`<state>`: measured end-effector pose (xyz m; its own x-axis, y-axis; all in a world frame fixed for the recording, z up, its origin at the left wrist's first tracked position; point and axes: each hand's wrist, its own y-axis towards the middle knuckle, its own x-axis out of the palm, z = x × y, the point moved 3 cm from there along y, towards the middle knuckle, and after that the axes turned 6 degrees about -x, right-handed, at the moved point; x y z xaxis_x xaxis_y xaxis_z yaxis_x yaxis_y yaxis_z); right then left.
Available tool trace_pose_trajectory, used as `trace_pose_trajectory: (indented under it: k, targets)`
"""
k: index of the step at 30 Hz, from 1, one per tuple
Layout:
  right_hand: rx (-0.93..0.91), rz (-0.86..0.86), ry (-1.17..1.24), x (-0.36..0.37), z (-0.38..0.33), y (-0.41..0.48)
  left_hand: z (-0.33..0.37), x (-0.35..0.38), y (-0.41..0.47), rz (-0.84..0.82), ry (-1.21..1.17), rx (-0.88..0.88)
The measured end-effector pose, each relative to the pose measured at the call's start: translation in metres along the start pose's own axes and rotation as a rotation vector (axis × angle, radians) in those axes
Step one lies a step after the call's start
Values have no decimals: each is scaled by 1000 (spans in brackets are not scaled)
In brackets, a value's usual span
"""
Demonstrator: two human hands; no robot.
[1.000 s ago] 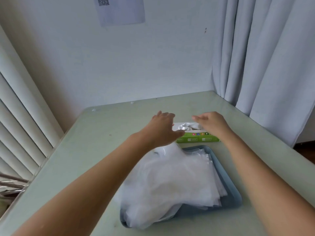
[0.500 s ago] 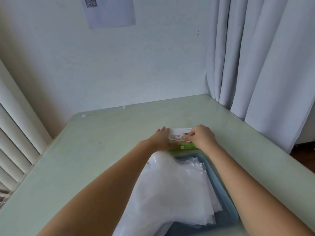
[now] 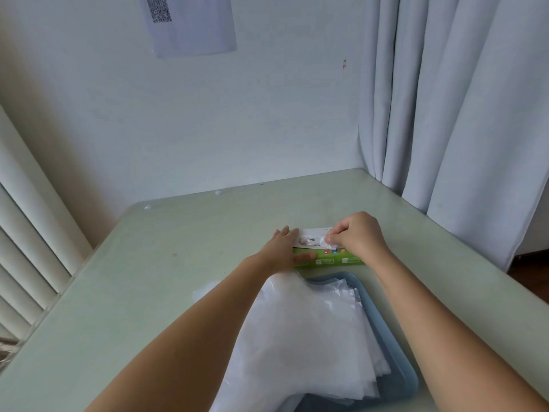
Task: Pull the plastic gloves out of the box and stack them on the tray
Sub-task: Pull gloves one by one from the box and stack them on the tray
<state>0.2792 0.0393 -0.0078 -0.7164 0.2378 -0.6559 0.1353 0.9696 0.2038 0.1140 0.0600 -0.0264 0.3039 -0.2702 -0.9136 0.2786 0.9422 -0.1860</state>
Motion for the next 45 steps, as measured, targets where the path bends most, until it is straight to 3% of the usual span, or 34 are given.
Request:
trace_pose_trajectory:
  k: [9, 18, 23, 26, 29, 31, 34, 37, 40, 45]
  targets:
    - [-88, -30, 43, -33, -26, -4, -2, 2, 2, 11, -18, 16]
    - [-256, 109, -76, -73, -32, -5, -4, 2, 5, 9, -47, 28]
    - [-294, 168, 153, -99, -39, -12, -5, 3, 7, 3, -55, 34]
    - [-312, 237, 409, -116, -51, -21, -6, 5, 10, 14, -80, 40]
    - [-284, 194, 519, -126, -60, -31, -11, 4, 16, -38, -122, 20]
    - [-247, 149, 516, -126, -63, -35, -13, -2, 15, -41, -228, 3]
    - [-171, 122, 415, -121, -63, -36, -10, -20, -2, -13, -759, 20]
    - [-169, 108, 296, -118, -70, -39, 3, -36, -33, -218, -1203, 102]
    - [-178, 103, 177, -110, -82, -48, 18, -36, -60, -393, -1276, 173]
    - [-226, 100, 76, -82, -107, -65, 26, -26, -91, -367, -1216, 284]
